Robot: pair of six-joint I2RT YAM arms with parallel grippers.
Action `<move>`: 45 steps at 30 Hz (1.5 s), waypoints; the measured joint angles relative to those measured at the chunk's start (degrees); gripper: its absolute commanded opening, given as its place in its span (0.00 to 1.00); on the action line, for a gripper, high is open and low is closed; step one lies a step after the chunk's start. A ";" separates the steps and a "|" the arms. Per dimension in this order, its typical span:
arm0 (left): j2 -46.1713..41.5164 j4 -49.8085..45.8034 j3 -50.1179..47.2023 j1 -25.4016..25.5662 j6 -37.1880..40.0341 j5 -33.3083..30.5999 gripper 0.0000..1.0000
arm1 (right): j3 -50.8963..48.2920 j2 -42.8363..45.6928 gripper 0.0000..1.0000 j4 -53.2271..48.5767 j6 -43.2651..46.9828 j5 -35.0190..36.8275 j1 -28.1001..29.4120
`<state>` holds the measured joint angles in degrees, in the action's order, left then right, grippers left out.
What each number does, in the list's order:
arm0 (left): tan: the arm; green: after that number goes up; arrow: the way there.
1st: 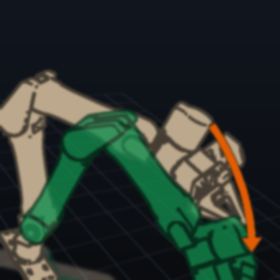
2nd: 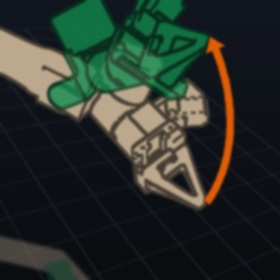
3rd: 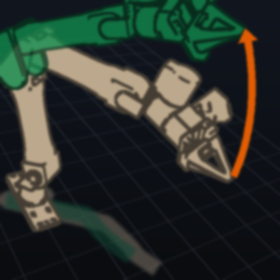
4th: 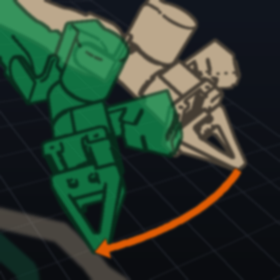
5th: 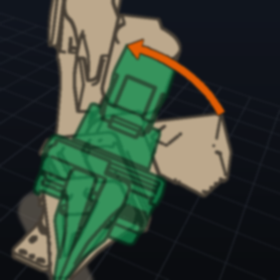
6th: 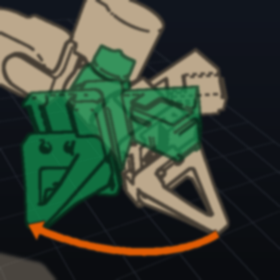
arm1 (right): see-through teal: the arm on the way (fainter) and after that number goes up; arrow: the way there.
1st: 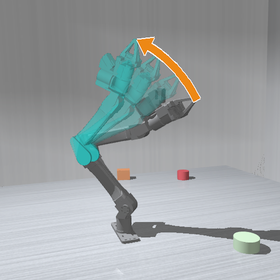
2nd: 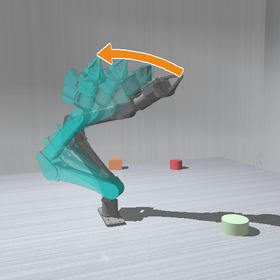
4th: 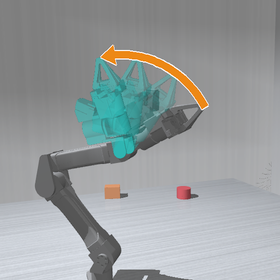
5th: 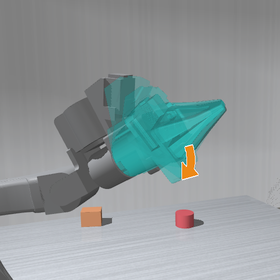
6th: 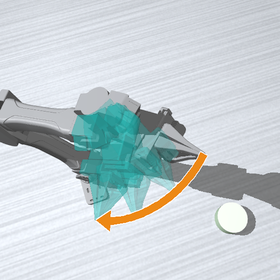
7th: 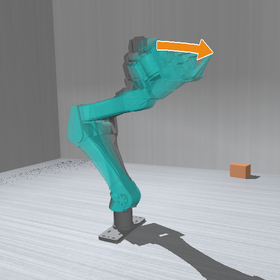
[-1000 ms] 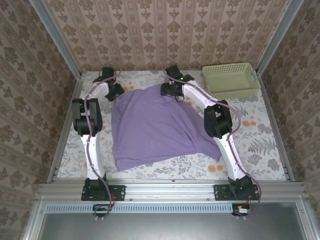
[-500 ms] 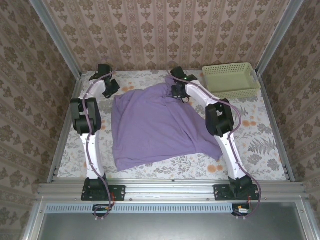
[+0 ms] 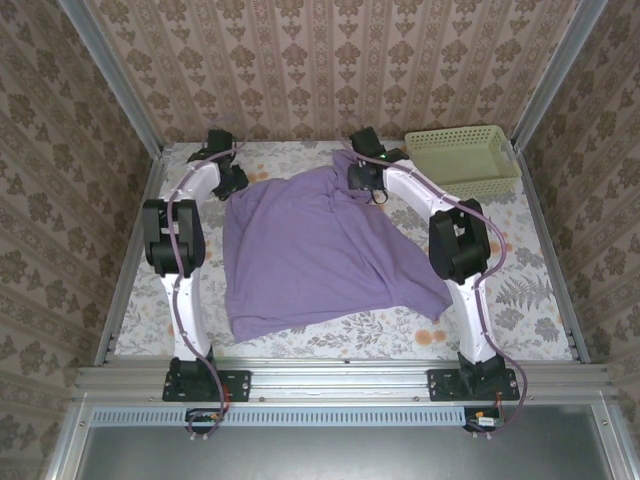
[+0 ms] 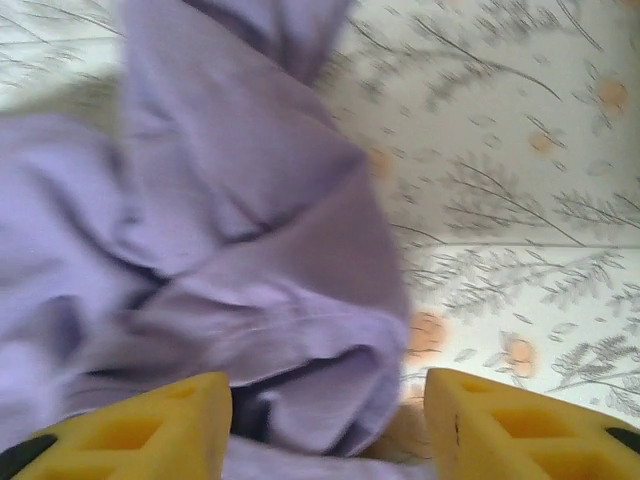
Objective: Fold the inside-out t-shirt
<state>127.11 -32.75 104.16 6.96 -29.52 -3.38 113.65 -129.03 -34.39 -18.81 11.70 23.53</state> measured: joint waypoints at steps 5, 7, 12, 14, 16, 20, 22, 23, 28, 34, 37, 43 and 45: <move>2.19 -2.69 3.52 1.20 0.70 -1.27 0.46 | 4.59 -2.62 0.72 -0.52 0.33 -1.97 3.13; 4.24 -3.65 6.14 1.11 0.94 -1.86 0.46 | 7.63 -5.29 0.70 -0.96 0.35 -2.38 3.58; 7.82 -5.73 8.94 0.85 1.81 -2.64 0.43 | 10.71 -10.05 0.59 -3.61 0.44 -2.21 3.34; 8.72 -6.58 9.55 0.83 2.23 -2.82 0.39 | 10.97 -11.19 0.52 -5.03 0.37 -1.40 3.02; 9.18 -7.23 9.77 0.83 2.56 -3.10 0.33 | 11.04 -11.85 0.40 -6.25 0.11 -0.72 2.47; 9.25 -8.28 10.08 0.68 2.86 -3.39 0.16 | 11.02 -11.98 0.19 -7.43 -0.66 0.20 0.79; 9.25 -8.48 10.25 0.28 2.95 -3.34 0.09 | 10.86 -11.98 0.12 -7.43 -0.76 0.85 0.00; 9.25 -8.50 10.25 0.04 2.95 -3.30 0.06 | 10.58 -11.98 0.09 -7.48 -0.74 1.22 -0.22; 9.01 -8.09 9.79 -1.81 2.58 -1.92 0.00 | 7.72 -11.65 0.00 -7.10 -0.66 2.97 -1.68; 5.18 -6.36 4.76 -4.85 2.58 2.38 0.00 | 1.97 -8.37 0.00 -6.19 -0.63 3.96 -3.28; 2.51 -5.22 2.54 -6.69 2.58 4.87 0.00 | -1.53 -5.27 0.00 -5.05 -0.68 4.24 -4.61; 0.15 -3.30 1.86 -8.68 2.60 8.02 0.07 | -6.60 0.39 0.03 -2.12 -0.85 3.93 -7.30; 0.13 -2.62 1.75 -8.66 2.62 9.11 0.10 | -7.34 1.42 0.20 -0.35 -0.81 2.03 -7.50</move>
<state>127.24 -35.38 105.91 -1.69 -26.89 5.74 106.30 -127.61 -34.74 -19.62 13.74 16.03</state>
